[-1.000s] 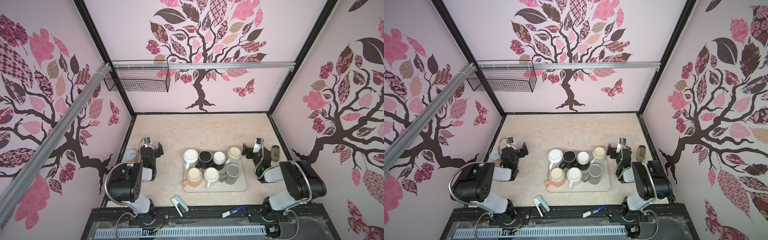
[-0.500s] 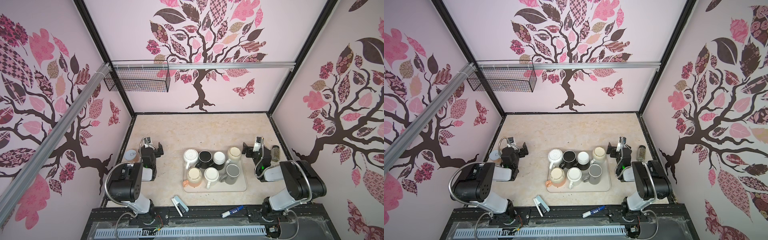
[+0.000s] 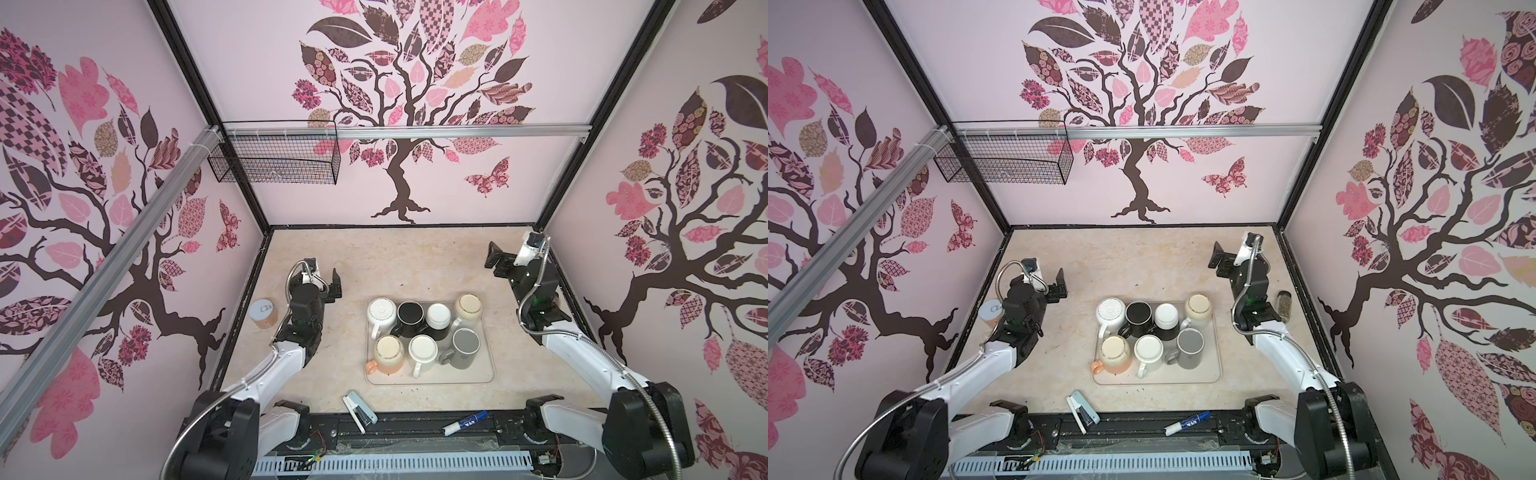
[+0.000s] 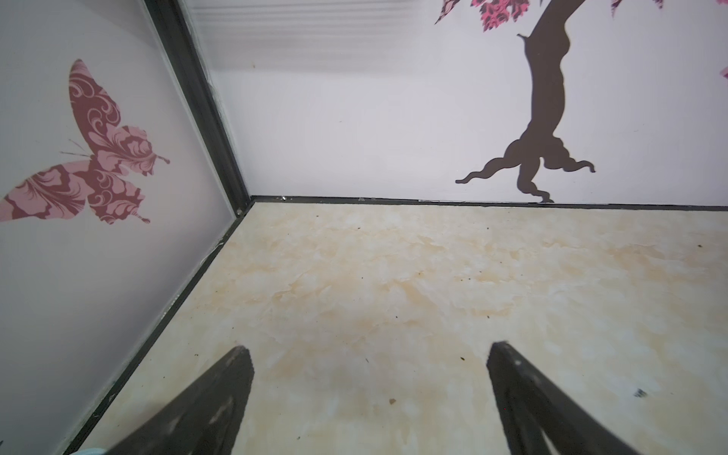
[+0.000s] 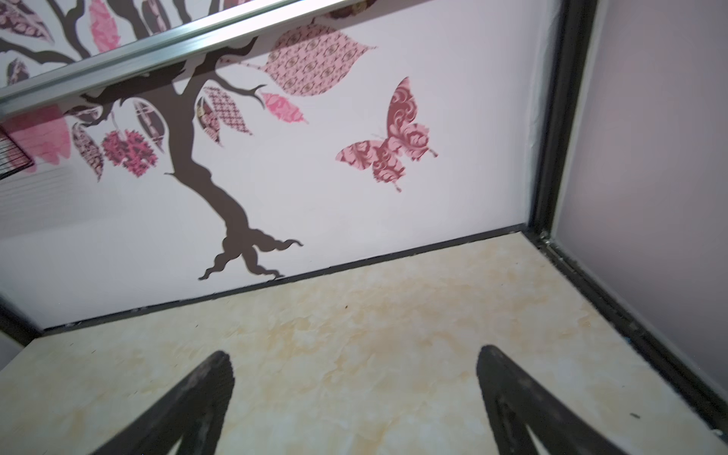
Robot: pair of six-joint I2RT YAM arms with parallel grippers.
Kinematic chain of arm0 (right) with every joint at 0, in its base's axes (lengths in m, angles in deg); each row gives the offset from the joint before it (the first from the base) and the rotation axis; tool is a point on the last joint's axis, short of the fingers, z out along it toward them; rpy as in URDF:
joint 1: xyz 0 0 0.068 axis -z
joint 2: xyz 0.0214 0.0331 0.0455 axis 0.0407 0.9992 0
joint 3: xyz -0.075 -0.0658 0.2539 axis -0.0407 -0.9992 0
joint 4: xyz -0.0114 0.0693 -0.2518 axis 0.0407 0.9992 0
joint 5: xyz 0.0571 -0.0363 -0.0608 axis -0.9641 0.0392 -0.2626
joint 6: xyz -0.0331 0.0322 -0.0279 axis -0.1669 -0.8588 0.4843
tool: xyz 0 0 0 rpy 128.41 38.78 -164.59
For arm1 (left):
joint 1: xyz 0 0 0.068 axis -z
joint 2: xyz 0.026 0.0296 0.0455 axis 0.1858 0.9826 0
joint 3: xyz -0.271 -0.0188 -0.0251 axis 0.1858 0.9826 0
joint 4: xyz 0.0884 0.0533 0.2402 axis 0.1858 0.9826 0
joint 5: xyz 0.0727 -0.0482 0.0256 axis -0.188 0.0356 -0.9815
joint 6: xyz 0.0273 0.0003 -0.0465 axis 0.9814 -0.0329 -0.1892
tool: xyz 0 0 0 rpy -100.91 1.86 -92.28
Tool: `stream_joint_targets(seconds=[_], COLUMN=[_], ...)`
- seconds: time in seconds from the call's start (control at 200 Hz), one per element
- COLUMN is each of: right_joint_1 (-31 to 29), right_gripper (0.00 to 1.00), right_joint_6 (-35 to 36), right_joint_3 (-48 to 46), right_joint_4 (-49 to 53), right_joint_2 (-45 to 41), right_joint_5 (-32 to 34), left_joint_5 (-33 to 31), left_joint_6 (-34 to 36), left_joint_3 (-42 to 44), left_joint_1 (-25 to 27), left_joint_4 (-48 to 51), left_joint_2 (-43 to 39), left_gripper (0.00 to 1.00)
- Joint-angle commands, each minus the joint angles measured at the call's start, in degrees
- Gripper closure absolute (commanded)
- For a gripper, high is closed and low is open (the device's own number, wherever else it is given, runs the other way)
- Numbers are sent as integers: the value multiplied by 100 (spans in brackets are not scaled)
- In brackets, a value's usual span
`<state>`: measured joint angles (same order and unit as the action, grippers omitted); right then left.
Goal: Turn the mug right side up
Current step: 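Move the left gripper over the peach mug while the right gripper reaches toward the tray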
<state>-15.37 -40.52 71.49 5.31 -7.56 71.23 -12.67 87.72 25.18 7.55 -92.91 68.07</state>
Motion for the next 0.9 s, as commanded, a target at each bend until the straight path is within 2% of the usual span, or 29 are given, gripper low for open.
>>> stream_joint_targets(seconds=[0.0, 0.04, 0.085, 0.12, 0.185, 0.265, 0.375, 0.47, 0.525, 0.66, 0.77, 0.895], right_joint_1=[-603, -807, -1063, -1297, -1717, -2075, -2115, -2120, -2116, -2115, -2119, -2118], right_gripper=[0, 0, 0, 0, 1, 2, 6, 9, 9, 9, 9, 9], right_joint_6=[-354, -485, -586, -617, -671, -765, -1015, -1112, -1141, -1098, -981, -875], right_joint_3=[223, 355, 485, 533, 614, 678, 716, 796, 817, 782, 615, 405], right_joint_4=[1262, 1624, 1981, 2193, 2616, 3109, 3629, 4021, 4167, 4288, 4180, 4035], right_joint_2=[-100, -182, -281, -386, -565, -755, -952, -1097, -1212, -1445, -1543, -1482], right_joint_5=[458, 421, 414, 474, 586, 748, 499, 369, 311, 204, -4, -153], left_joint_5=[-970, -1547, -1784, -1738, -1214, -637, 115, 1047, 1380, 1488, 1299, 1296], left_joint_6=[-31, 30, -168, -429, -792, -1245, -1768, -2116, -2260, -2393, -2264, -2177], left_joint_3=[-243, -380, -585, -732, -814, -767, -696, -832, -937, -1235, -1595, -1725], left_joint_1=[1360, 1947, 2462, 2684, 2885, 2929, 2961, 2983, 3042, 3193, 3201, 3206], left_joint_4=[1824, 2245, 2908, 3365, 3871, 4363, 4836, 5192, 5471, 6122, 6843, 6928], left_joint_2=[-340, -426, -538, -645, -1032, -1694, -2443, -2492, -2468, -2338, -1957, -1721], left_gripper=[4, 4, 5, 8, 13, 20, 29, 33, 34, 33, 35, 36])
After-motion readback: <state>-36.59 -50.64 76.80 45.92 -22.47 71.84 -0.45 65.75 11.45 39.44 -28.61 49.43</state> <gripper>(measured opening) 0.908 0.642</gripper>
